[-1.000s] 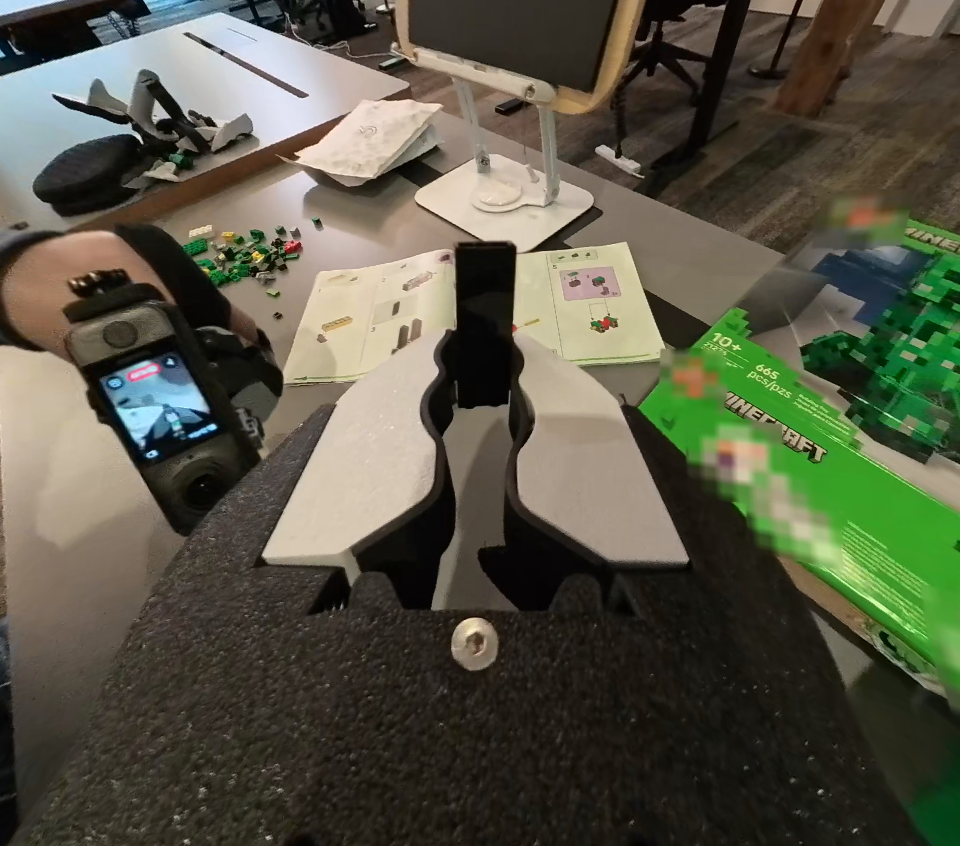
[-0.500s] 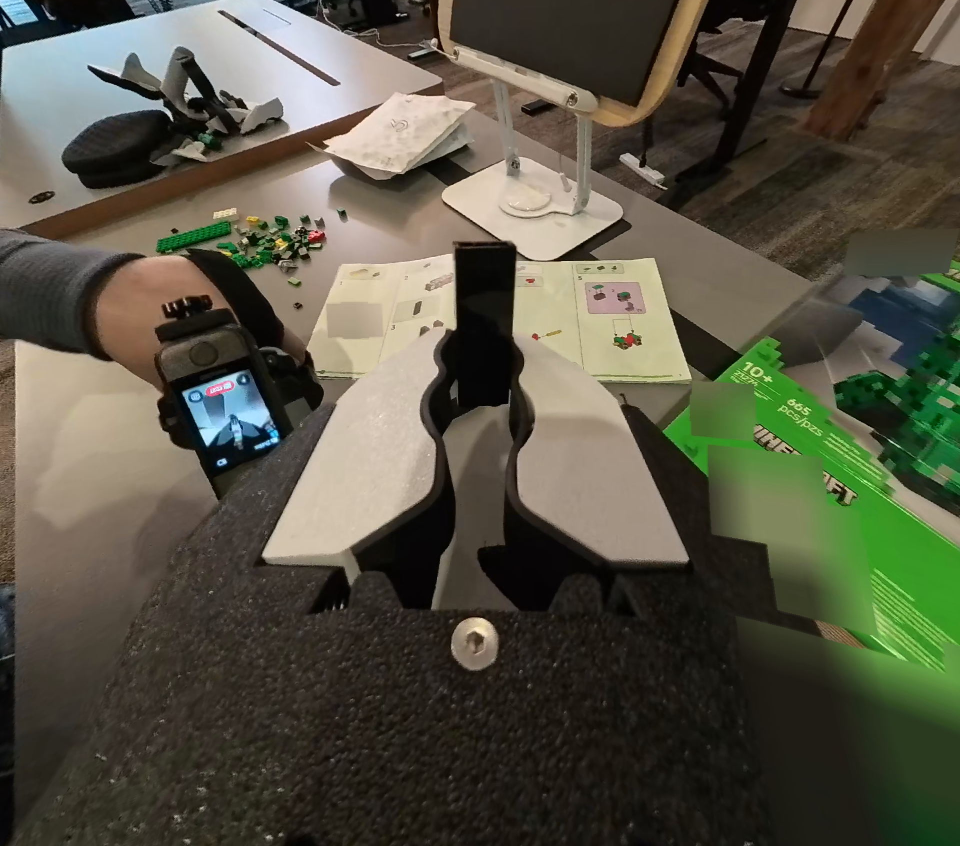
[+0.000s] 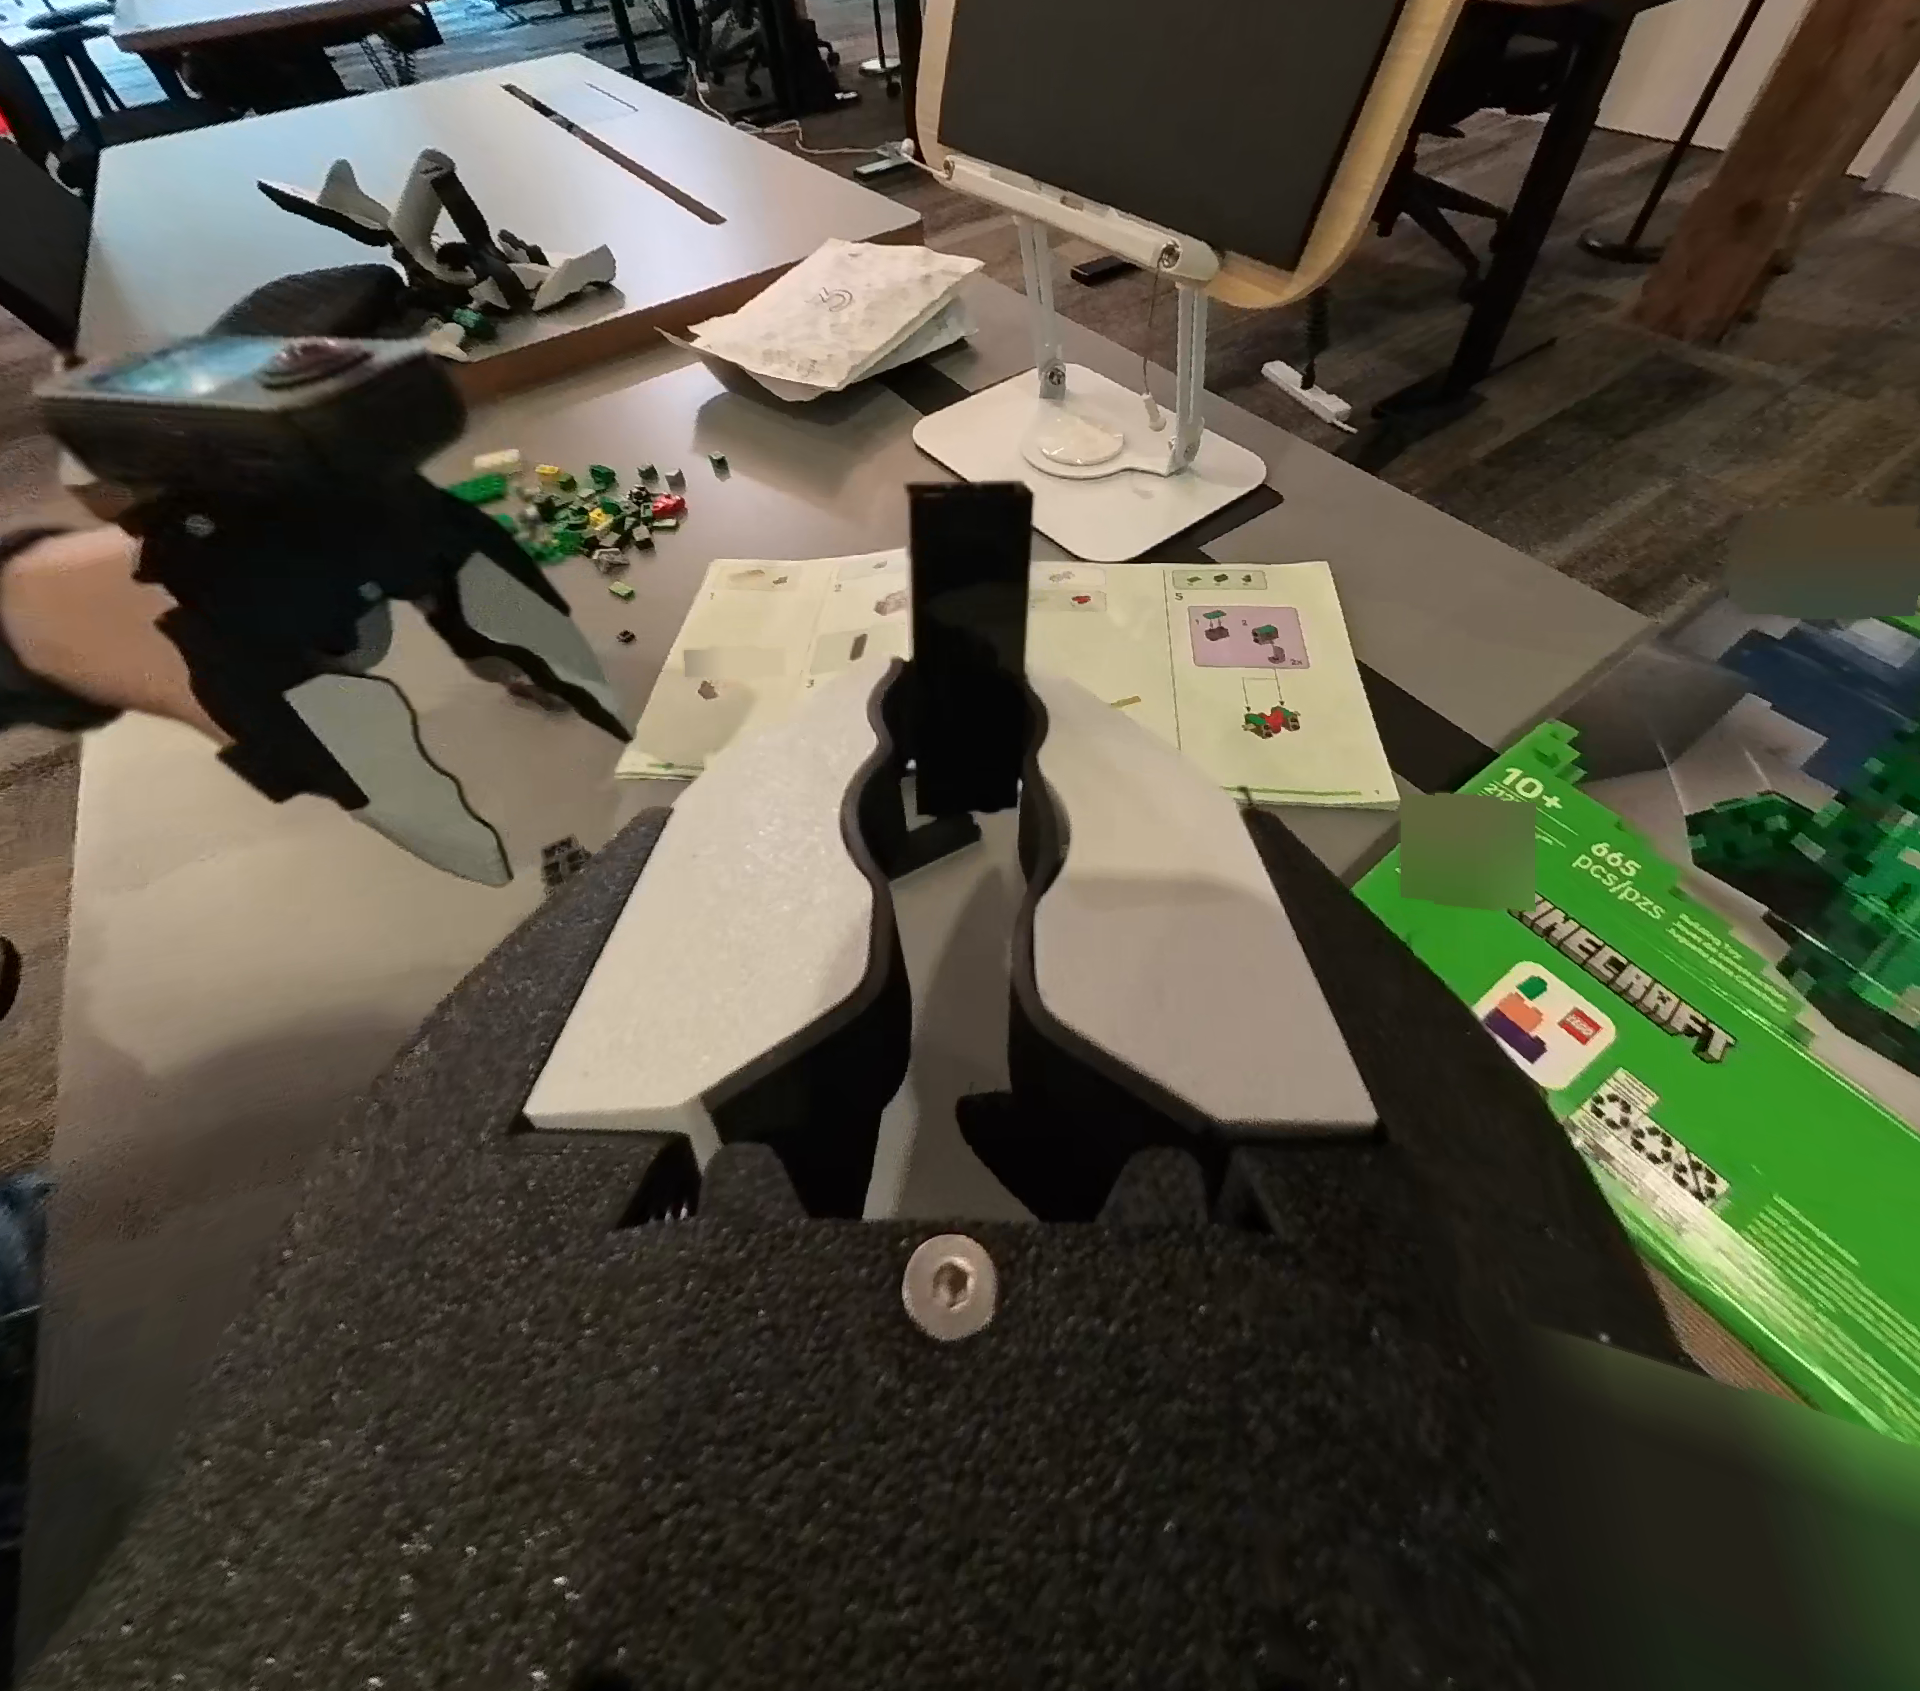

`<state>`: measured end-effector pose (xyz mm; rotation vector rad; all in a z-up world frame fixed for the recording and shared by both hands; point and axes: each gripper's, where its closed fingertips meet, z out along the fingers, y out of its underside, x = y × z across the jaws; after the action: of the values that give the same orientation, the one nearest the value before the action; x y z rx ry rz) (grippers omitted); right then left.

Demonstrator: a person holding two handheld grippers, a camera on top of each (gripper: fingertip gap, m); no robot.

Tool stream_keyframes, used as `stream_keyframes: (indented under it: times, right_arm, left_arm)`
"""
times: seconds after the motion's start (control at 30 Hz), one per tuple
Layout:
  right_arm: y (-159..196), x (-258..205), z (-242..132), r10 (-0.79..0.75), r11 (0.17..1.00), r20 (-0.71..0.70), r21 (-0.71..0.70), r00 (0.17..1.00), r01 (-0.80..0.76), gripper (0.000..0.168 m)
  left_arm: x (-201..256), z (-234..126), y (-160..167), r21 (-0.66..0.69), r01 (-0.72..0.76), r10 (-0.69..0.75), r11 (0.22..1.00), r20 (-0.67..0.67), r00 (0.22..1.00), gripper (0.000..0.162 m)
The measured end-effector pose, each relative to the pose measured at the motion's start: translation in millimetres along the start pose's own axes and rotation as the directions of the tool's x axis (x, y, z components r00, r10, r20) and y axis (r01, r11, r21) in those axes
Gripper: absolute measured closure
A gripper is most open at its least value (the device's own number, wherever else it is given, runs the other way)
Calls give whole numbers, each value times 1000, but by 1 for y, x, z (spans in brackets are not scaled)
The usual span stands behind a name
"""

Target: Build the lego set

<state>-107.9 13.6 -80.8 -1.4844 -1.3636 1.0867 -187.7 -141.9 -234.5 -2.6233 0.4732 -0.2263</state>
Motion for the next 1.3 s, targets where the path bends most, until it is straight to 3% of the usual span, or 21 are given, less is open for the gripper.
stream_keyframes:
  times: [0.1,0.23,0.37,0.63,0.8,1.0,1.3]
  right_arm:
    - [-1,-2,2,2,1000,26,13,1000,-2,151]
    - [-2,-7,4,3,1000,64,30,998,-5,151]
    - [-2,-12,4,-5,999,98,38,995,2,151]
    - [-9,-25,1,-23,997,168,81,985,10,151]
    - [-10,-28,0,-30,996,180,85,983,15,151]
    - [-13,-35,-3,-52,994,193,100,980,33,151]
    - [-14,-40,-5,-69,994,206,101,976,49,151]
  left_arm:
    - [2,4,7,51,170,-174,984,69,982,78]
    - [0,17,27,-39,343,-335,939,129,933,66]
    - [-2,21,49,-132,430,-394,893,231,890,72]
    - [-6,27,43,-134,563,-523,816,246,816,73]
    - [1,36,54,-272,696,-655,664,238,717,67]
    - [-2,38,60,-315,729,-670,607,290,683,73]
    - [-3,44,65,-332,741,-672,583,314,670,79]
